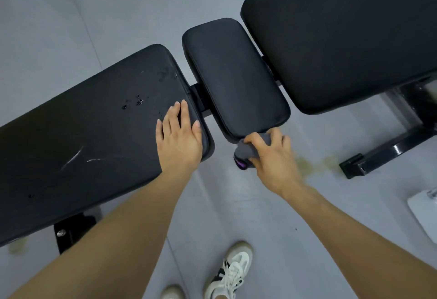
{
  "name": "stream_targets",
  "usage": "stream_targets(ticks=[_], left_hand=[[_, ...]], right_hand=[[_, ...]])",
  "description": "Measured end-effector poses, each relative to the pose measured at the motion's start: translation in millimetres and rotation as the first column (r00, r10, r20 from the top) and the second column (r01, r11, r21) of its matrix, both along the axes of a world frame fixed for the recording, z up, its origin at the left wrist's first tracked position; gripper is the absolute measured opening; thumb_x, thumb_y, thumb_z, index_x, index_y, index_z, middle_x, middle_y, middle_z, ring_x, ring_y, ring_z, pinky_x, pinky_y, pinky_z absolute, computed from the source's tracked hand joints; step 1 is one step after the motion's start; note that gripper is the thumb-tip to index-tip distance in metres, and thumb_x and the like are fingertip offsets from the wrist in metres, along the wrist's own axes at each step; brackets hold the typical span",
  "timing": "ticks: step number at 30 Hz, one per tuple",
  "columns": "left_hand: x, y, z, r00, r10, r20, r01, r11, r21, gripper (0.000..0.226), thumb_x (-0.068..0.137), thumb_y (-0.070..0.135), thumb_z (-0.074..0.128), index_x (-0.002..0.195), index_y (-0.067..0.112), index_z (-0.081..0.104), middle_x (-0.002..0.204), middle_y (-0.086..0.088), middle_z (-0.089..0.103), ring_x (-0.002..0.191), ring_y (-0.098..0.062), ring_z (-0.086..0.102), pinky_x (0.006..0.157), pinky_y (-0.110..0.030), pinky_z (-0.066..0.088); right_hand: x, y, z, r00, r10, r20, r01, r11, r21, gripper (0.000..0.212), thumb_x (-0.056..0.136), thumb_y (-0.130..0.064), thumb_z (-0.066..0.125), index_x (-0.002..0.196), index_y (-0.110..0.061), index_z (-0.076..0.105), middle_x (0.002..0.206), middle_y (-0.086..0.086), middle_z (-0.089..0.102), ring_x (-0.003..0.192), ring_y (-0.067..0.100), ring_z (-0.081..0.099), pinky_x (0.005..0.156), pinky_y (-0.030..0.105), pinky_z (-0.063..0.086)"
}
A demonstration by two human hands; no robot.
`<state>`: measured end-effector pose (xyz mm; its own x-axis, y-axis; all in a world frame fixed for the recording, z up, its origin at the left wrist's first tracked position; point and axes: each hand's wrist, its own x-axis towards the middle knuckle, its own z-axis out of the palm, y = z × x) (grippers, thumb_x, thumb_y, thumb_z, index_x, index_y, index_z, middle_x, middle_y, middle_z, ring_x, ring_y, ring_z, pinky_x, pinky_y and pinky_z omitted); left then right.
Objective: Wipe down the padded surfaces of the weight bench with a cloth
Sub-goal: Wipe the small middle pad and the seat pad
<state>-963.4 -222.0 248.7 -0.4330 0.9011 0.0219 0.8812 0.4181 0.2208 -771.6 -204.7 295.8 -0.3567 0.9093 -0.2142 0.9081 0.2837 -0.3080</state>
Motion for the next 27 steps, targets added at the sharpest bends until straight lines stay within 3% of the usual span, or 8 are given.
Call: stream_targets(ticks=[4,9,13,18,23,27], left_hand=[[-0.3,0.3,-2.2,1.0,0.011,-0.012,-0.011,1.0,0.003,0.06,0.095,0.042,0.011,0.148,0.017,0.02,0.151,-0.006,0.028,0.138,-0.023,0.027,0.116,-0.038,0.012],[2.1,0.1,-1.0,1.0,0.022,-0.005,-0.022,0.999,-0.034,0.055,0.098,0.037,0.02,0.149,0.019,0.015,0.154,-0.004,0.022,0.14,-0.021,0.02,0.117,-0.037,0.007],[1.9,-0.3,0.1,1.0,0.027,0.001,-0.027,0.998,-0.063,0.053,0.099,0.035,0.023,0.15,0.02,0.013,0.154,-0.003,0.02,0.14,-0.022,0.019,0.117,-0.036,0.005],[2.4,1.3,5.3,1.0,0.022,0.021,-0.02,0.996,-0.09,0.054,0.1,0.034,0.024,0.15,0.019,0.01,0.155,-0.004,0.017,0.141,-0.021,0.015,0.117,-0.038,0.005],[3.7,1.2,4.5,0.999,0.029,0.022,-0.028,0.997,-0.079,0.054,0.1,0.035,0.022,0.15,0.019,0.01,0.155,-0.003,0.016,0.141,-0.021,0.014,0.117,-0.037,0.004],[1.6,1.0,6.1,0.999,0.018,0.034,-0.015,0.995,-0.096,0.055,0.1,0.036,0.021,0.15,0.019,0.007,0.156,-0.003,0.013,0.142,-0.021,0.012,0.117,-0.037,0.002]], right_hand=[[2.0,42.8,4.4,0.956,-0.237,-0.175,0.253,0.965,0.072,0.03,0.09,-0.02,0.055,0.118,-0.027,0.047,0.122,0.012,0.03,0.103,0.034,0.034,0.087,0.048,0.044],[-20.8,48.6,-9.0,0.927,-0.354,-0.127,0.359,0.933,0.018,0.029,0.094,-0.025,0.049,0.122,-0.027,0.042,0.129,0.015,0.025,0.106,0.035,0.03,0.084,0.048,0.045],[-35.1,19.6,-9.1,0.928,-0.322,-0.187,0.316,0.947,-0.061,0.031,0.093,-0.02,0.051,0.122,-0.026,0.042,0.128,0.014,0.022,0.103,0.033,0.031,0.083,0.048,0.047],[-35.2,3.4,3.9,0.965,-0.115,-0.237,0.083,0.987,-0.139,0.031,0.09,-0.015,0.052,0.115,-0.028,0.042,0.121,0.006,0.024,0.103,0.03,0.031,0.081,0.045,0.048],[-12.8,46.9,6.2,0.897,-0.394,-0.203,0.383,0.919,-0.089,0.027,0.094,-0.023,0.05,0.119,-0.027,0.041,0.125,0.011,0.025,0.104,0.033,0.032,0.083,0.042,0.045],[-30.1,31.8,2.6,0.888,-0.441,-0.126,0.426,0.895,-0.132,0.029,0.095,-0.025,0.048,0.121,-0.024,0.036,0.126,0.015,0.023,0.101,0.034,0.032,0.079,0.043,0.045]])
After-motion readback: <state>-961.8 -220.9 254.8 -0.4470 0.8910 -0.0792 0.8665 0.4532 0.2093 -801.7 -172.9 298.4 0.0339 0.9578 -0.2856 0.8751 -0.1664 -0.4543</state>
